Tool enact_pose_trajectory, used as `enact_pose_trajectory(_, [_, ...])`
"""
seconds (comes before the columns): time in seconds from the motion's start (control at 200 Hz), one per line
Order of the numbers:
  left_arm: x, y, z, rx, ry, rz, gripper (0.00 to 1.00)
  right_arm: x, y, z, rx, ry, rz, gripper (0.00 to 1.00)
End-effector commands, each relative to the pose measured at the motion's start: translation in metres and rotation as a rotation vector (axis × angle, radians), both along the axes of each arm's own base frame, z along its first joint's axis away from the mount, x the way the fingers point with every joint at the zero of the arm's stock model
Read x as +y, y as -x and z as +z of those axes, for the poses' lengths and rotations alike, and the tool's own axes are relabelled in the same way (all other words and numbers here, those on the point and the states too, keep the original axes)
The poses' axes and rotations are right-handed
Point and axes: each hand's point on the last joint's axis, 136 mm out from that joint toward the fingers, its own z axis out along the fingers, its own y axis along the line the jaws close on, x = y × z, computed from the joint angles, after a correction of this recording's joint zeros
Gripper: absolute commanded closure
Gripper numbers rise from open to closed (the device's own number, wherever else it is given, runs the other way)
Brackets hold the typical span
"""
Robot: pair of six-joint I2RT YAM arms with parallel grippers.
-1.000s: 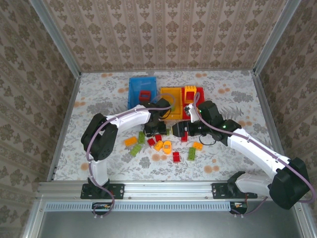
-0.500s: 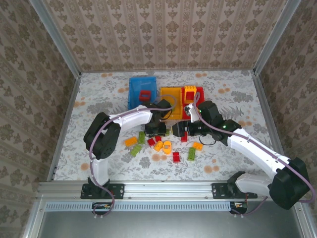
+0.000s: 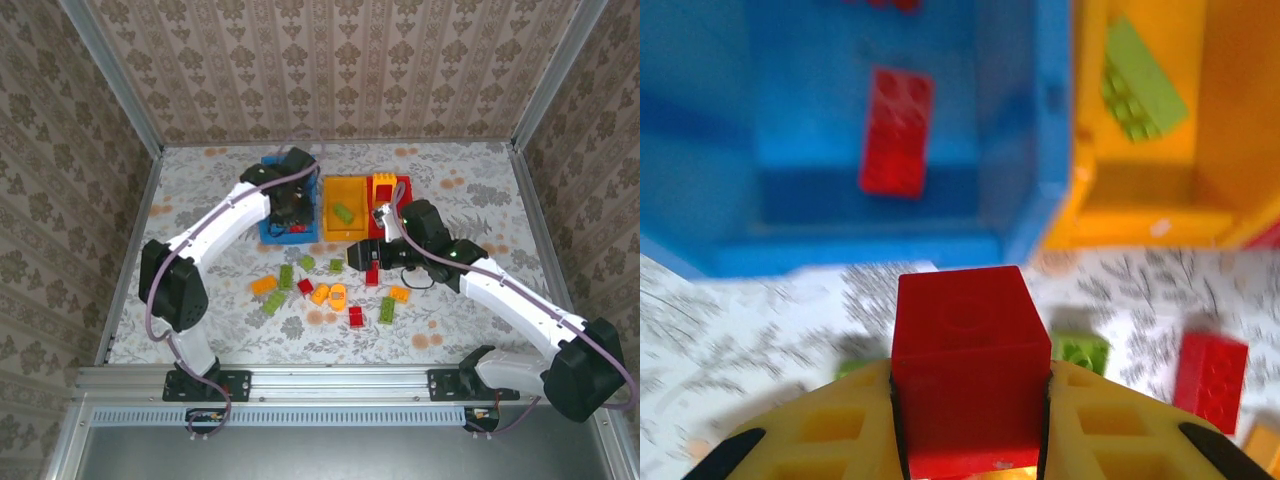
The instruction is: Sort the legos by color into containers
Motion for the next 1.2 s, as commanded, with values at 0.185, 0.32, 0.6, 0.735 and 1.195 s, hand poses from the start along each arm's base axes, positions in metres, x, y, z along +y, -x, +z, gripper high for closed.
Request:
enact_pose_trajectory(0.185, [0.032,-0.063,-0.03,0.008,-0.178,-0.043,0.79,0.005,-0.028,0.031,-0.142,0.046,-0.056,0.2])
enact_pose_trajectory(0.32, [0.034,-0.077,-0.053,0.042,-0.239,-0.049,0.78,0.002,-0.03,0.029,-0.151,0.077,-0.084,0.19])
enact_pose_trajectory(0.6, [0.034,-0.067,-0.087,0.109,-0.247,-0.061,0.64,-0.02,-0.03,-0.002,-0.09,0.208,-0.167,0.19])
enact_pose_trajectory(0.735, [0.033,-0.062,-0.083,0.104,-0.243,-0.069,0.56,-0.03,-0.026,-0.019,-0.038,0.263,-0.193,0.19])
enact_pose_trajectory(1.195, [0.004,-0.019,-0.012,-0.05,-0.074,-0.152,0.44,-0.078,0.07,-0.112,0.609,0.533,-0.229,0.24])
